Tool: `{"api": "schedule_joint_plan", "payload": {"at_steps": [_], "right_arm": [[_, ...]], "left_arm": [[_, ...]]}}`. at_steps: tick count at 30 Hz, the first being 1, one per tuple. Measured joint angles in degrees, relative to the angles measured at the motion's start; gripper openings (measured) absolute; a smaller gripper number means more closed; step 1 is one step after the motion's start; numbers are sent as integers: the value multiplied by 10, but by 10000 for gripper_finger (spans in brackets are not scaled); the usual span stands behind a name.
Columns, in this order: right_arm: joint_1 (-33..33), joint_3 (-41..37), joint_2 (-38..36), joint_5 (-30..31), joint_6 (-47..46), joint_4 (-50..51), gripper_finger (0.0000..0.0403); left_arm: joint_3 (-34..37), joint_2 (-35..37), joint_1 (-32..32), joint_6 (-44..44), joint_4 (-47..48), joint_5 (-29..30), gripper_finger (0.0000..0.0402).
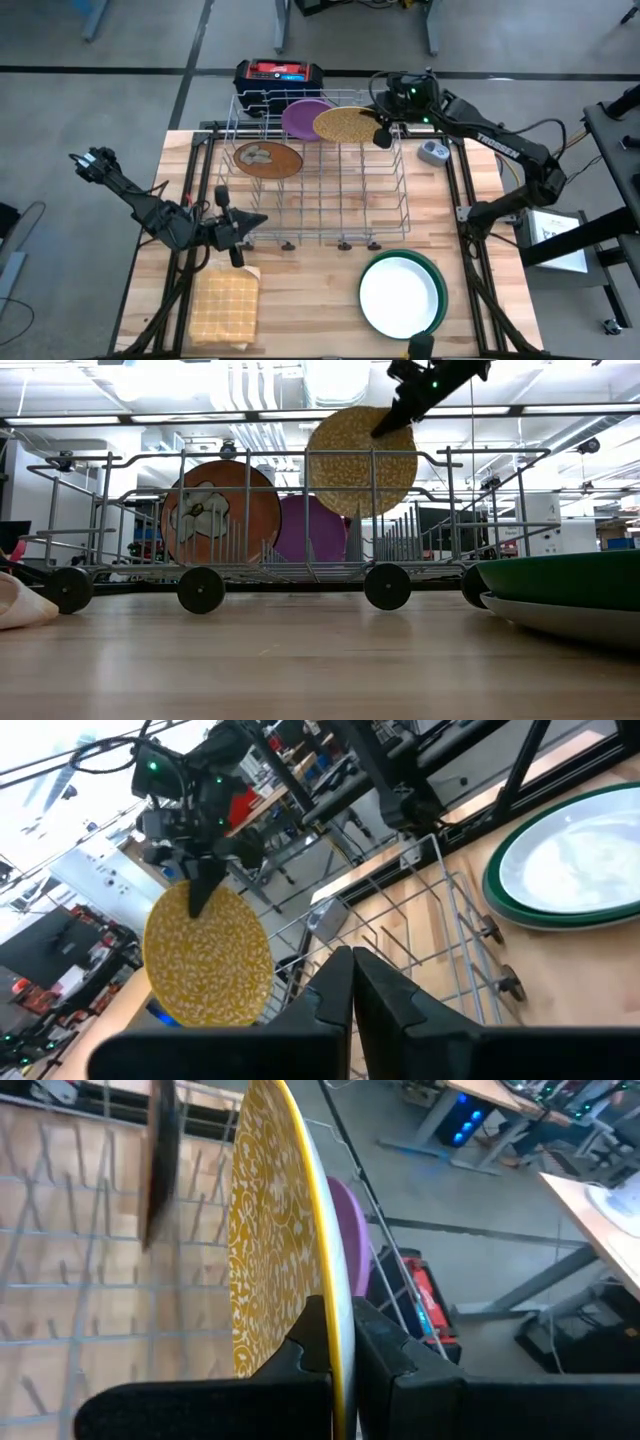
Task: Sort dishes
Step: Put the yellow plate into the dish rack
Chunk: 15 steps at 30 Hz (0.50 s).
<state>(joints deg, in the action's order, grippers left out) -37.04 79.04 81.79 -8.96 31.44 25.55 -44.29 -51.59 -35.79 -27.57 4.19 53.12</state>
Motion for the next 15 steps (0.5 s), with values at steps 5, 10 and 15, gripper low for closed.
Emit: {"api": "schedule_joint_plan", "payload": {"at_steps": [5, 10, 15], "right_arm": [[-9, -1, 4, -4, 17, 4, 0], [-9, -8, 9, -5, 28, 3, 0], [-9, -25, 9, -4, 29, -7, 0]], "left_arm": [[0, 0, 0, 5, 0, 0, 0], [0, 0, 0, 6, 0, 1, 0], [0, 0, 0, 6, 0, 1, 0]]}}
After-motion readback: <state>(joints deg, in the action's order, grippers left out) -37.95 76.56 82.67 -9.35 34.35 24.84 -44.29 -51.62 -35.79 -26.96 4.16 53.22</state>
